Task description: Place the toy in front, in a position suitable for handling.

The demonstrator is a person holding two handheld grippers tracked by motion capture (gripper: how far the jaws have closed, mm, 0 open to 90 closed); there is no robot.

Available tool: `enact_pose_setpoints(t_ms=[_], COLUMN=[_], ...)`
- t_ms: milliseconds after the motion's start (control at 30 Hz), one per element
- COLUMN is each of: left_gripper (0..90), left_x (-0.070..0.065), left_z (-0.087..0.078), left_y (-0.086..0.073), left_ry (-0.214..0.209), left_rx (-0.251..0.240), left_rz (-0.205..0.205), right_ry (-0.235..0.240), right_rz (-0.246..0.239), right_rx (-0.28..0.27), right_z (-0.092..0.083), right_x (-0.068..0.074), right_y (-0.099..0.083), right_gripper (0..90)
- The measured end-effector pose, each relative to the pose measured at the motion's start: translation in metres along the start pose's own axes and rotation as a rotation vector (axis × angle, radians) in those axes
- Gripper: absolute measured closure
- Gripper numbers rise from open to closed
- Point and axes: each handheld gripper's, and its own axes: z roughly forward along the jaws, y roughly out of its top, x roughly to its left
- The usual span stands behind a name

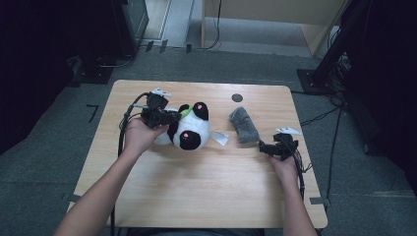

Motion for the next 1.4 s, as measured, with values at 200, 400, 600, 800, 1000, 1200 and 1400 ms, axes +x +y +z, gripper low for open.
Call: enact_pose_setpoints(t_ms=[200, 400, 600, 800, 1000, 1200, 1400], left_gripper=[76.2, 76.0, 75.3, 72.4, 50.1, 39.1, 38.1], left_x=[-0.019, -0.03, -0.037, -0.037, -0.038, -0.037, -0.027], left_z=[-0.003, 0.008, 0.019, 0.021, 0.023, 0.015, 0.001], left_y=[-0.023, -0.034, -0.042, -0.048, -0.05, -0.049, -0.05], left_ry=[-0.037, -0.058, -0.066, -0.067, -0.058, -0.097, -0.091], left_rx=[-0.013, -0.014, -0.018, -0.044, -0.07, -0.128, -0.161], left_rz=[-0.014, -0.031, -0.024, -0.005, 0.042, 0.052, 0.048], right_ry=[0.0, 0.0, 0.0, 0.002, 0.015, 0.039, 0.102], right_rz=[0.001, 0.001, 0.001, -0.002, -0.007, 0.05, 0.073], right_rx=[0.002, 0.002, 0.002, 0.003, 0.021, 0.04, -0.046], right_z=[0.0, 0.0, 0.0, 0.0, -0.003, -0.009, -0.03], right_x=[0.0, 0.0, 0.0, 0.0, -0.002, -0.009, -0.012], right_y=[0.0, 0.0, 0.0, 0.0, 0.004, 0.012, 0.03], right_gripper=[2.4, 2.4, 2.4, 2.2, 14.4, 16.1, 24.0])
